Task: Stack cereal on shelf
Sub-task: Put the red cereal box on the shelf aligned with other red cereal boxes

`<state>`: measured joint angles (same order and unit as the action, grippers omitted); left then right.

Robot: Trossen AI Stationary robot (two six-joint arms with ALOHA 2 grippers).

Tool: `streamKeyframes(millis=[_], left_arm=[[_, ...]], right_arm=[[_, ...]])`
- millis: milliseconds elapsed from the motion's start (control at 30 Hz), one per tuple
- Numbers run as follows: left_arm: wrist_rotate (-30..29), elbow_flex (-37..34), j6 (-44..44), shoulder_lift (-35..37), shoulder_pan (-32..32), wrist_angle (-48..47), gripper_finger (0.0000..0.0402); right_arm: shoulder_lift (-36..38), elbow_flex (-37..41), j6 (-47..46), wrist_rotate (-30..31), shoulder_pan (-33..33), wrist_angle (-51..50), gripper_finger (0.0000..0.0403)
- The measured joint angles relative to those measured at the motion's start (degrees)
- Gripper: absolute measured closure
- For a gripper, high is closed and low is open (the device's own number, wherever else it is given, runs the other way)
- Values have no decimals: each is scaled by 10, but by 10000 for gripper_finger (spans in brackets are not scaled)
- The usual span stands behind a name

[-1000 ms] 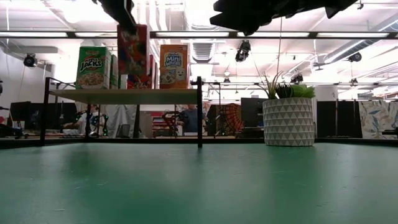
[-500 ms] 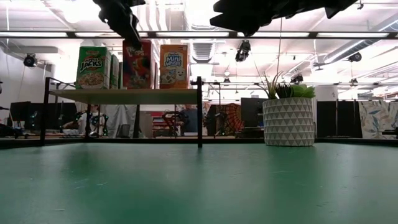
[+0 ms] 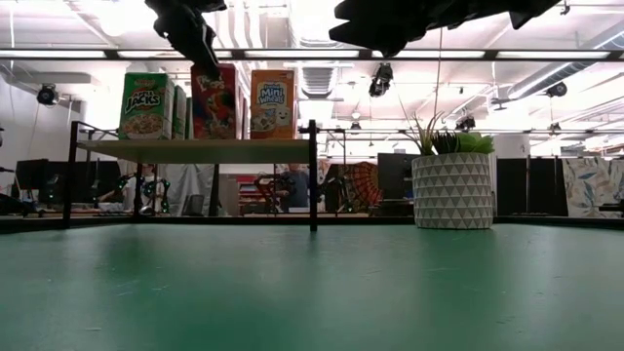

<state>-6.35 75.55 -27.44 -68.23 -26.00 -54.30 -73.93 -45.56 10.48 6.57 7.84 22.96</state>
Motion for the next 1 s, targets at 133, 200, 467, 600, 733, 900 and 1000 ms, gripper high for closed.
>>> streamKeyframes(millis=[133,200,467,600,733,900,1000], left_arm=[[0,22,3,0,0,-21,244],[0,32,6,1,-1,-31,244],[48,31,12,-4,-27,-37,244],[48,31,12,-11,-42,-38,244],[62,30,11,-20,-46,-52,244],[71,30,10,-22,-46,-54,244],[72,31,9,-22,-47,-56,244]], right_arm=[[0,0,1,0,0,0,99],[0,1,2,0,0,0,99],[0,1,2,0,0,0,99],[0,1,0,0,0,0,99],[0,1,0,0,0,0,99],[0,1,0,0,0,0,99],[0,1,1,0,0,0,99]])
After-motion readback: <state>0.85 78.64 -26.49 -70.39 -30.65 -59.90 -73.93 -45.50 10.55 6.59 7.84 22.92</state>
